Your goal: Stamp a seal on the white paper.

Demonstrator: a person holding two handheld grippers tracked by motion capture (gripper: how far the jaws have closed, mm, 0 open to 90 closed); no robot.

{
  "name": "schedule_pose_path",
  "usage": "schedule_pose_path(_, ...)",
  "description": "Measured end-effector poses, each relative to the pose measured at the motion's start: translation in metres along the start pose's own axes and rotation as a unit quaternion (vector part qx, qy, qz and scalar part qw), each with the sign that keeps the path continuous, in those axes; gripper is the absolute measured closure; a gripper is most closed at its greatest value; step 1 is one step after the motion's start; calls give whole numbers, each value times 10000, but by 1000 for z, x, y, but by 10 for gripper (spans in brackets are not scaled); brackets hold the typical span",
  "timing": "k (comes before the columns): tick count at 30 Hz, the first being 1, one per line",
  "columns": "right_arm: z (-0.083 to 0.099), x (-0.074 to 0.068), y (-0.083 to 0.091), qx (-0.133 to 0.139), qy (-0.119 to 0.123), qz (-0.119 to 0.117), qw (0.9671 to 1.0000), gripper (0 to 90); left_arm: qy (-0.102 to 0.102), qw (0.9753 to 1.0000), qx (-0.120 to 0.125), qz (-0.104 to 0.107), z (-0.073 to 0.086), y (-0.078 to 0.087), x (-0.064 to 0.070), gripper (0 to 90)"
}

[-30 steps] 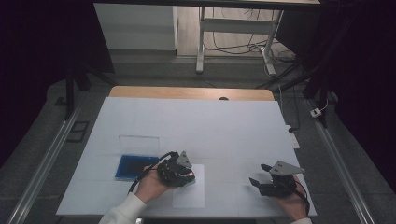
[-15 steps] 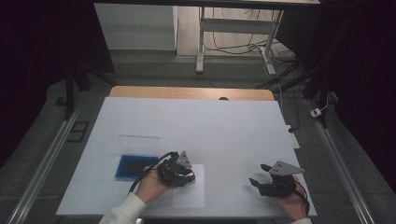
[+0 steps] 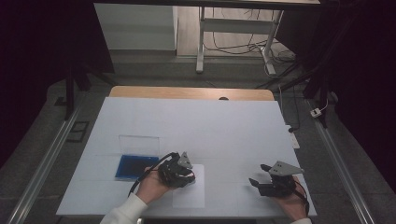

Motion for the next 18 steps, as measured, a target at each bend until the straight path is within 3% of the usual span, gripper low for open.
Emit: schedule_pose_path(18, 1, 0, 0, -35, 15, 3, 10000, 267, -57, 9999, 47, -93, 2, -2, 2, 711)
Point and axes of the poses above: each handheld gripper's, and its own axes: y roughly backward along the jaws, z roughly out of its underside, x roughly to its right, the point moved 5 cm from there along -y, roughly forward along the jaws, and after that the axes turned 4 degrees about -z, right-handed, at the moved point
